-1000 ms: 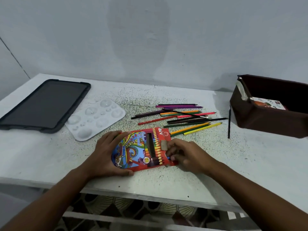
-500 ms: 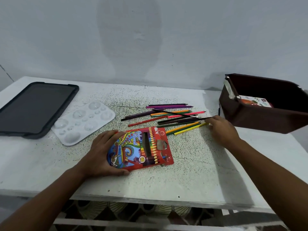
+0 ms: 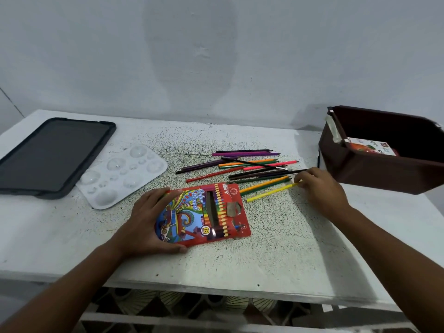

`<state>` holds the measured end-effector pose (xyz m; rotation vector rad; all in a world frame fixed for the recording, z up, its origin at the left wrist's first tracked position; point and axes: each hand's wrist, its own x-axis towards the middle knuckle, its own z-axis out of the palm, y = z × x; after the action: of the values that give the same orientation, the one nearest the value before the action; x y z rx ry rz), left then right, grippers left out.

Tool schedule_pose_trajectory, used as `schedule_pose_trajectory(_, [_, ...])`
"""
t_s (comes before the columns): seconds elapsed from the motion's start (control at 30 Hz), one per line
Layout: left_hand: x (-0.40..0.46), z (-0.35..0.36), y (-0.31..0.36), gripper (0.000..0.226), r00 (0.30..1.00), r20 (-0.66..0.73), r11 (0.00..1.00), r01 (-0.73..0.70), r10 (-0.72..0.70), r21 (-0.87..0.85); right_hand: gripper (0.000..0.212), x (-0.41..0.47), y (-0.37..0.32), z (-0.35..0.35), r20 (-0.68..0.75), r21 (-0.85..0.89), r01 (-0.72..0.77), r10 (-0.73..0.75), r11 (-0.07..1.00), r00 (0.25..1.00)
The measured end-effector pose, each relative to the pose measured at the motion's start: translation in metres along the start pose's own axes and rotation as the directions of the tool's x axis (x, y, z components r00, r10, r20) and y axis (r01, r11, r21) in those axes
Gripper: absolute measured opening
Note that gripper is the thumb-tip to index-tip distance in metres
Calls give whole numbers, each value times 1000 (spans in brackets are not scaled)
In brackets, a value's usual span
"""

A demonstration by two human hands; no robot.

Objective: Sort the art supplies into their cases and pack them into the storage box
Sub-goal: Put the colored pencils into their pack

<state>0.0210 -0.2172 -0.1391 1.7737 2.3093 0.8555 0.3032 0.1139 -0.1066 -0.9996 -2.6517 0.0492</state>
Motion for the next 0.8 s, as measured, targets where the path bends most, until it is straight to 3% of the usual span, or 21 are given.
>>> schedule_pose_trajectory(0.23, [0,0,-1,117,1000,18,1000,20,-20,-8,19,-14,-21,-4,10,87,157,-159,984,987])
schedule_pose_trajectory(0.43, [0,0,-1,117,999,23,999,35,-35,-12,24,-36,-89,-5,123,267,353,-395,897,910])
schedule_pose_trajectory(0.57, [-2,0,-2,117,999,22,1000,24,-24,0,28,-48,-124,-2,205,427,362,-479,829,853])
schedule_pose_trajectory(0.8, [-2,0,-1,115,1000,7,1000,8,-7,-9,22,-52,-130,6,227,484,196,-338,853,913])
